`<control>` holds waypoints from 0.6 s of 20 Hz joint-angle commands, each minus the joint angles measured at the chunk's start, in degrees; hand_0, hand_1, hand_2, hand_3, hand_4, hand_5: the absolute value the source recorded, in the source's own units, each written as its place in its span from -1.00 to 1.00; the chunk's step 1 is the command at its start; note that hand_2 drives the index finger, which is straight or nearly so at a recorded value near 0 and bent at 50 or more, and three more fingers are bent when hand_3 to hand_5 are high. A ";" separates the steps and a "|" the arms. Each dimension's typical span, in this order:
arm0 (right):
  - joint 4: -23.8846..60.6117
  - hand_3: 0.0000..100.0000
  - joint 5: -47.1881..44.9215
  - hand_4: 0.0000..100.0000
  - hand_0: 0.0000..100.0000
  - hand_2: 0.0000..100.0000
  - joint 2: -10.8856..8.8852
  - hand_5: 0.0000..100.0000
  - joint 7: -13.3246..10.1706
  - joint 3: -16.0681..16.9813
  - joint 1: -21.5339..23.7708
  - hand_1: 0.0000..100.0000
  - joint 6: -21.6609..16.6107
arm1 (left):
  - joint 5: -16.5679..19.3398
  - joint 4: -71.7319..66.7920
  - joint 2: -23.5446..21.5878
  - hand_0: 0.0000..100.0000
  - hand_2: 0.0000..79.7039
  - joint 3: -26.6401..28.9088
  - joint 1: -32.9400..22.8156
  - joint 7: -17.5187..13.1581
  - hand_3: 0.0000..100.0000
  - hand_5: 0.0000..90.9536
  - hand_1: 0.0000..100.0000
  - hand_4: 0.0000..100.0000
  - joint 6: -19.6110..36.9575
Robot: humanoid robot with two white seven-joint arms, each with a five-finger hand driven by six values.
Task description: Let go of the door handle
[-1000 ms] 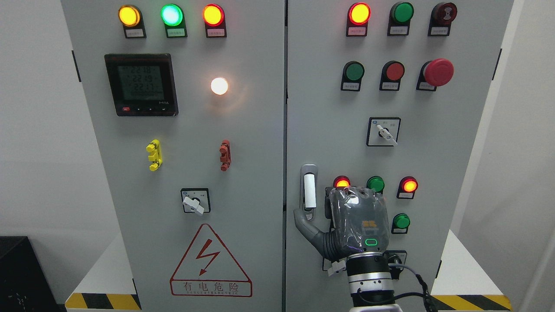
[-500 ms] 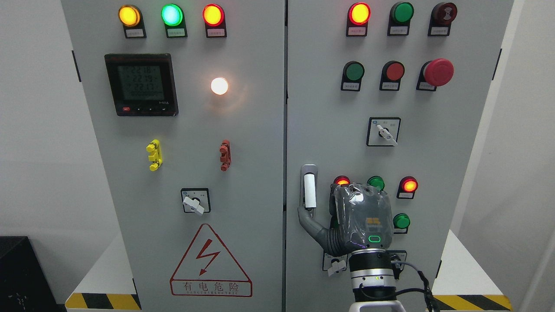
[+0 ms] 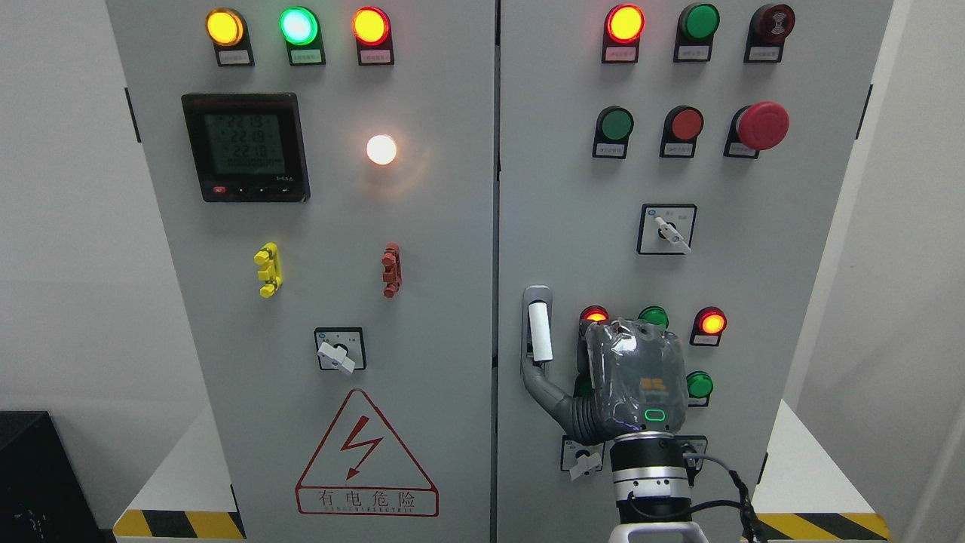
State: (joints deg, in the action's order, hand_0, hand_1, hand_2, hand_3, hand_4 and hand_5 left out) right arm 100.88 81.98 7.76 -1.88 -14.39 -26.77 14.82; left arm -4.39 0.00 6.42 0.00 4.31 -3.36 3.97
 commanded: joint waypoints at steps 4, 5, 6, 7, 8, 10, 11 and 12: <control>0.02 1.00 -0.07 0.98 -0.45 0.71 0.33 0.86 -0.31 0.33 0.31 -0.33 0.29 | 0.00 1.14 0.00 -1.00 -0.94 -1.23 0.00 0.02 -0.82 -1.00 -1.00 -0.97 -0.01; 0.10 1.00 -0.07 0.98 -0.42 0.71 0.41 0.86 -0.31 0.33 0.32 -0.34 0.56 | 0.00 1.14 0.00 -1.00 -0.94 -1.23 0.00 0.02 -0.82 -1.00 -1.00 -0.97 -0.01; 0.10 1.00 -0.07 0.98 -0.41 0.71 0.41 0.86 -0.31 0.42 0.32 -0.34 0.65 | 0.00 1.14 0.00 -1.00 -0.94 -1.23 0.00 0.02 -0.82 -1.00 -1.00 -0.97 -0.01; 0.10 1.00 -0.07 0.98 -0.40 0.71 0.41 0.86 -0.31 0.42 0.32 -0.33 0.65 | 0.00 1.14 0.00 -1.00 -0.94 -1.23 0.00 0.02 -0.82 -1.00 -1.00 -0.97 -0.01; 0.10 1.00 -0.07 0.98 -0.39 0.72 0.41 0.86 -0.31 0.42 0.32 -0.33 0.65 | 0.00 1.14 0.00 -1.00 -0.94 -1.23 0.00 0.02 -0.82 -1.00 -1.00 -0.97 -0.01; 0.63 1.00 -0.07 0.98 -0.38 0.71 0.41 0.86 -0.31 0.42 0.40 -0.33 0.65 | 0.00 1.14 0.00 -1.00 -0.94 -1.23 0.00 0.02 -0.82 -1.00 -1.00 -0.97 -0.01; 0.72 1.00 -0.07 0.98 -0.37 0.71 0.41 0.86 -0.31 0.42 0.49 -0.33 0.74 | 0.00 1.14 0.00 -1.00 -0.94 -1.23 0.00 0.02 -0.82 -1.00 -1.00 -0.97 -0.01; 0.72 1.00 0.02 0.98 -0.37 0.71 0.41 0.86 -0.31 0.42 0.67 -0.33 0.74 | 0.00 1.14 0.00 -1.00 -0.94 -1.23 0.00 0.02 -0.82 -1.00 -1.00 -0.97 -0.01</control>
State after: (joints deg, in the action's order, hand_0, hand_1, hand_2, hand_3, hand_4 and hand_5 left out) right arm 101.04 81.93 8.00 -2.17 -14.14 -26.44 15.46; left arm -4.39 0.00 6.42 0.00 4.31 -3.36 3.97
